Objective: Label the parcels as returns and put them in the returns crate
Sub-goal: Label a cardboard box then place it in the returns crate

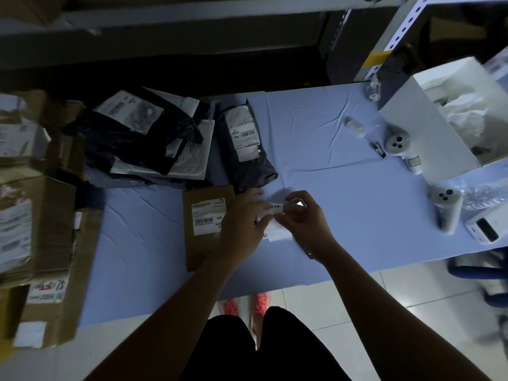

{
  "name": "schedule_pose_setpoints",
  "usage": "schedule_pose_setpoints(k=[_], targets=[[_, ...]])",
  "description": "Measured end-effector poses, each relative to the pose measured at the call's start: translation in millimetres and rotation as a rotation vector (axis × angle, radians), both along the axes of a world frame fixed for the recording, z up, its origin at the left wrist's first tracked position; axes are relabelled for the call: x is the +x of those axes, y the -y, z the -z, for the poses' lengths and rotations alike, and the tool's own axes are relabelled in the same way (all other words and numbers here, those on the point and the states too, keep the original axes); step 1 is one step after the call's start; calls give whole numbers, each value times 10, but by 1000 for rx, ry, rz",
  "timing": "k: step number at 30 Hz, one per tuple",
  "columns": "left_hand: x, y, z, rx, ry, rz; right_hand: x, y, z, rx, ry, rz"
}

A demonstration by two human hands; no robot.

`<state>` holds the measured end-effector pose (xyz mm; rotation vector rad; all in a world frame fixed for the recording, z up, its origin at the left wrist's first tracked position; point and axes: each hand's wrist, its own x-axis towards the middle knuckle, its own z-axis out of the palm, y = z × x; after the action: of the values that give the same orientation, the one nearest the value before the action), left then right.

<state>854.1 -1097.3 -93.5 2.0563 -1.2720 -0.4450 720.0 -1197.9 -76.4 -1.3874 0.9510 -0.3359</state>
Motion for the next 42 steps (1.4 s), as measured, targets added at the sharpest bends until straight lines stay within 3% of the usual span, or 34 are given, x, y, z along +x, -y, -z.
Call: schedule_pose_setpoints(k=[3,9,17,29,32,34,37,39,41,42], targets=[[68,13,-14,-83,38,126,-5,21,-74,-67,-9,-56],[75,56,-39,-64,58,181,-65,31,-73,-189,-57,-100],[60,69,25,-13,214,298,-73,-44,-91,-119,-44,0],[58,33,-75,6,-110,145,-145,-1,8,-244,-82,-114],[11,61,-206,35,-389,-104,-163,7,73,-261,-153,-74],[36,78,-277,-7,-478,-310,-179,19,134,-290,-267,-46],[120,65,-362,-128,-419,-464,-168,25,163,-335,-461,-23],[156,18,-421,-218,-274,-469,-113,9,88,-447,-570,28],[181,-41,-468,-272,-100,-413,-9,-23,-49,-518,-528,101],[199,-75,-486,-275,-9,-367,65,-43,-134,-436,-424,125]])
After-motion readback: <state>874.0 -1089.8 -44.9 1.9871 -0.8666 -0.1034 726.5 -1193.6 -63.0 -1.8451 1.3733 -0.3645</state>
